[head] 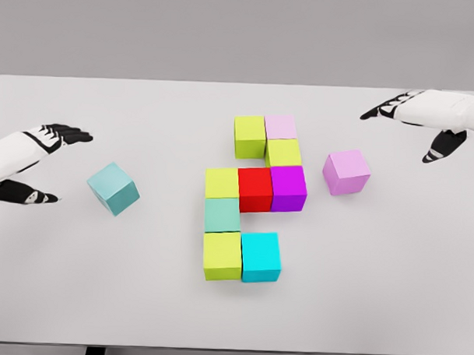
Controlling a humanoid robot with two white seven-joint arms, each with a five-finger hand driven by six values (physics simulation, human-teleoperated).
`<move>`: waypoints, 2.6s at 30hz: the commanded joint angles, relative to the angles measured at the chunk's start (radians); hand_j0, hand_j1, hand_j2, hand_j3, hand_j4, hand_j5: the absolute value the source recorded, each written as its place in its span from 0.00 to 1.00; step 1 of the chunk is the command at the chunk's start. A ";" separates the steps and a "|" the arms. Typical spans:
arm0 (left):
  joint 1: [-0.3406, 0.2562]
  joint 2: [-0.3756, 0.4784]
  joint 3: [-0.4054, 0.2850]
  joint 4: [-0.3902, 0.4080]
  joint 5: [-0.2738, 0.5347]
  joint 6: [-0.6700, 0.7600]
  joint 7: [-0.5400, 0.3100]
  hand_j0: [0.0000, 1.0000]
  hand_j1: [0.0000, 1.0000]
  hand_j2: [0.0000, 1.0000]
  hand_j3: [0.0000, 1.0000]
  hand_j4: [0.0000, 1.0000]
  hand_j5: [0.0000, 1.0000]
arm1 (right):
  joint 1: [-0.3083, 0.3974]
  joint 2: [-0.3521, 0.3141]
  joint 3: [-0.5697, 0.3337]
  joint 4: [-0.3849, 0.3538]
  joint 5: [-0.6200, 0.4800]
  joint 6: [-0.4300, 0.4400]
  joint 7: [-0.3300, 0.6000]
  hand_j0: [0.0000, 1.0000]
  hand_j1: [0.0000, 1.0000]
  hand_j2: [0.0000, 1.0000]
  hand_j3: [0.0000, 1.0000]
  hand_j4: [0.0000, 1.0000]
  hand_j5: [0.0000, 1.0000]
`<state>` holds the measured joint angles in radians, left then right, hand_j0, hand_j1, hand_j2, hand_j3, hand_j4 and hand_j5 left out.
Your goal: Assemble the squares on the desktop into the number 2
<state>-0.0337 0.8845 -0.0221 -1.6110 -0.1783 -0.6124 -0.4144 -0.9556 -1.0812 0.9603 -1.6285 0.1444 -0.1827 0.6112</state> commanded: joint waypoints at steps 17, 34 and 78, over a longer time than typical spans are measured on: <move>-0.660 0.160 -0.617 0.006 0.154 0.002 -0.196 1.00 1.00 1.00 1.00 1.00 1.00 | 0.001 0.136 0.072 0.074 -0.123 0.032 0.000 1.00 1.00 1.00 1.00 1.00 1.00; -0.741 0.162 -0.848 0.048 0.250 0.002 -0.196 1.00 1.00 1.00 1.00 1.00 1.00 | 0.005 0.207 0.106 0.148 -0.120 0.229 0.000 1.00 1.00 1.00 1.00 1.00 1.00; -0.739 0.053 -0.915 0.157 -0.009 0.171 -0.196 0.98 0.98 0.98 0.98 0.98 0.98 | 0.020 0.262 0.132 0.223 -0.121 0.219 0.000 0.57 0.57 0.57 0.57 0.57 0.57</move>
<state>-0.7731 0.9367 -0.9378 -1.4543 -0.1869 -0.4435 -0.6112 -0.9357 -0.8189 1.0946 -1.4023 0.0243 0.0365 0.6111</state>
